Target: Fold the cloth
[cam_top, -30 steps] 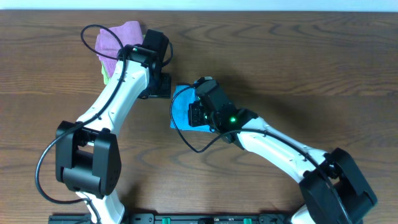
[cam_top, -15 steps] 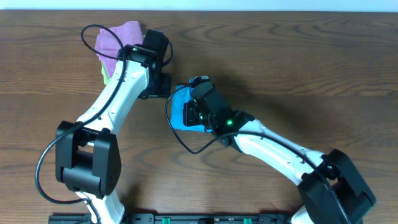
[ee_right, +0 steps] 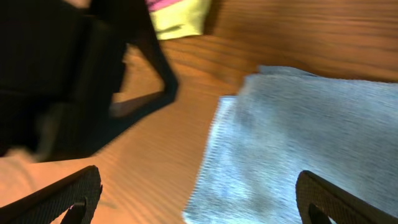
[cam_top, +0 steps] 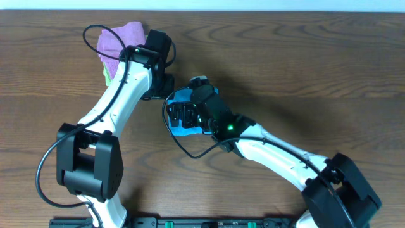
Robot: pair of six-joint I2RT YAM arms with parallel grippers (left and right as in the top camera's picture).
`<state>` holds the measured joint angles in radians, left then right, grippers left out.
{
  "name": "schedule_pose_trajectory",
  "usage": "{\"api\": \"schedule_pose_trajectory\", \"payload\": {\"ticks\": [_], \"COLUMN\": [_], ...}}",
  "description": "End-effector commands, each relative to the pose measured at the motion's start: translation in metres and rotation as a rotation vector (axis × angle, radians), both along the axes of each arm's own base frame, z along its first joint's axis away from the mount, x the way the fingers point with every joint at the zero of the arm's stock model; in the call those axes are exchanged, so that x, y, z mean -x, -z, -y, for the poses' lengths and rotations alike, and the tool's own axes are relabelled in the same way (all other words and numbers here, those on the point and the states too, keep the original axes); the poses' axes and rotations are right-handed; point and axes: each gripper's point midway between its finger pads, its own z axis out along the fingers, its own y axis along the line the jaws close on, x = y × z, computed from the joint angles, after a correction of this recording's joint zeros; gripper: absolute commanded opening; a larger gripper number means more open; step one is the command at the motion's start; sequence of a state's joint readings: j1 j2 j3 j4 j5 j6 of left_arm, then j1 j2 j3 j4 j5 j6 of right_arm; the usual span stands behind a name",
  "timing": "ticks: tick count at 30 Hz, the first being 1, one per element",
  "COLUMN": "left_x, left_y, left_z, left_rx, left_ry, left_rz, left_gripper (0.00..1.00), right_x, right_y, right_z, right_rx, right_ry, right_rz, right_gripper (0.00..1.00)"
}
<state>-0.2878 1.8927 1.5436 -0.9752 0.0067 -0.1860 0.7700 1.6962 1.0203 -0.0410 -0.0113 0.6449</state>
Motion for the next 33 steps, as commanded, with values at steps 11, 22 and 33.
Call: {"api": "schedule_pose_trajectory", "payload": {"ticks": [11,22,33], "left_x": [0.007,0.007,0.007], "left_y": [-0.01,-0.01,-0.01], "left_z": [0.022,0.023,0.023], "left_rx": [0.13,0.132,0.132], "left_ry": [0.055,0.054,0.054], "left_rz": [-0.026,-0.025,-0.025], "left_gripper": [0.62,0.61,0.62], "right_x": [0.002,-0.017,-0.024], "right_y": [0.021,0.088,0.093], "right_z": [0.086,0.091,0.094], "right_rx": [0.264,0.243,0.243], "right_ry": [0.028,0.037,0.057], "right_rz": [-0.114,-0.238,-0.228], "right_gripper": [0.99,0.85,0.07]}}
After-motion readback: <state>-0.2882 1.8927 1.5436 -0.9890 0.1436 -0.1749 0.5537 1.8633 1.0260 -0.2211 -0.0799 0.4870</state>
